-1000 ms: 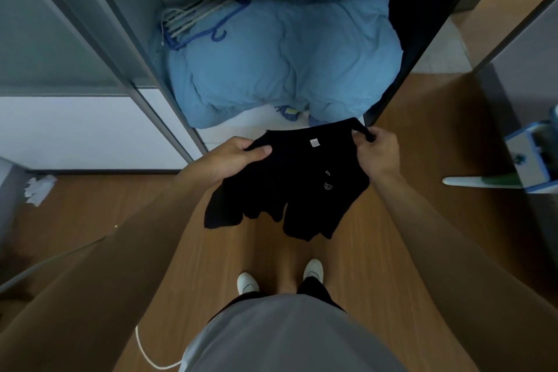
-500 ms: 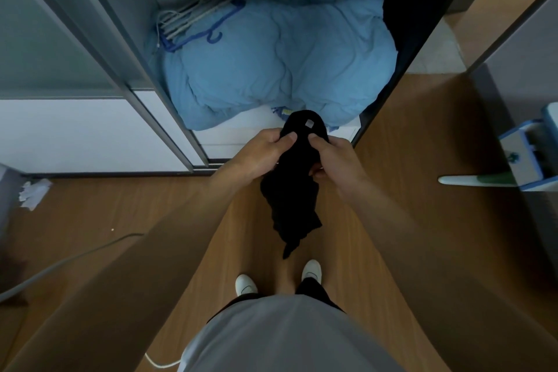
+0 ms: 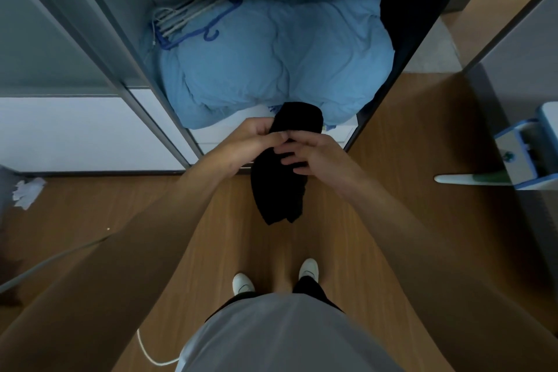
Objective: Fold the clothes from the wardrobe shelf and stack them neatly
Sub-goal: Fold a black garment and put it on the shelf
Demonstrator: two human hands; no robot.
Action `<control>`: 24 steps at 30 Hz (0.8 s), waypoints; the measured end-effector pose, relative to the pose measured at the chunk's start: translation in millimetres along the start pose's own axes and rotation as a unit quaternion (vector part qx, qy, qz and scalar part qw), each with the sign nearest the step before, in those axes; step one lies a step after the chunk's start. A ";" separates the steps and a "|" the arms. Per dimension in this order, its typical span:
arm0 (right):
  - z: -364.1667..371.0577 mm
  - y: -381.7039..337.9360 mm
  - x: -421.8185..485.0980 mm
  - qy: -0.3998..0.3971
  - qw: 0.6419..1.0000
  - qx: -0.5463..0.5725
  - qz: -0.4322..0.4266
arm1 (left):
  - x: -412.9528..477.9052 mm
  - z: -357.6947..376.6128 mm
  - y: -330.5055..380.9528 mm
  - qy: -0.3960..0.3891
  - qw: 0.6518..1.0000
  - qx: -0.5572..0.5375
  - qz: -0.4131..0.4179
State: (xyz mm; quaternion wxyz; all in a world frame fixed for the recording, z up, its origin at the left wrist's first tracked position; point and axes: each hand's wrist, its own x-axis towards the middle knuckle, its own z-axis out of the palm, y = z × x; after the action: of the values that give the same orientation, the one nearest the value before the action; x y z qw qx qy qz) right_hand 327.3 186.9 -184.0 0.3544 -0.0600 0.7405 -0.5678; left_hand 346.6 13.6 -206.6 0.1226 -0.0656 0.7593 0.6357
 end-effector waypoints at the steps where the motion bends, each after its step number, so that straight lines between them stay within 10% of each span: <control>1: -2.2 -2.0 -1.2 -0.022 0.999 -0.024 0.006 | 0.5 -1.2 0.7 0.010 1.000 0.006 -0.003; 4: -10.3 -6.7 -4.2 -0.018 0.994 -0.108 -0.003 | 0.6 0.6 2.9 0.029 0.999 0.042 -0.008; 8: -21.7 -13.8 2.6 0.177 0.953 -0.174 -0.175 | -2.6 5.2 3.0 0.008 0.996 0.088 0.019; 24: -13.4 -14.4 3.1 -0.006 0.957 -0.205 -0.205 | -19.7 -6.1 13.5 0.006 1.000 -0.002 0.027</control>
State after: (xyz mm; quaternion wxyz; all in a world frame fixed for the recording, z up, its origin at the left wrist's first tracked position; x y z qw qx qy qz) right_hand 312.6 191.1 -171.2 0.2144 -0.2852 0.8107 -0.4642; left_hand 361.4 8.9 -187.5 0.1005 -0.0495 0.7600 0.6402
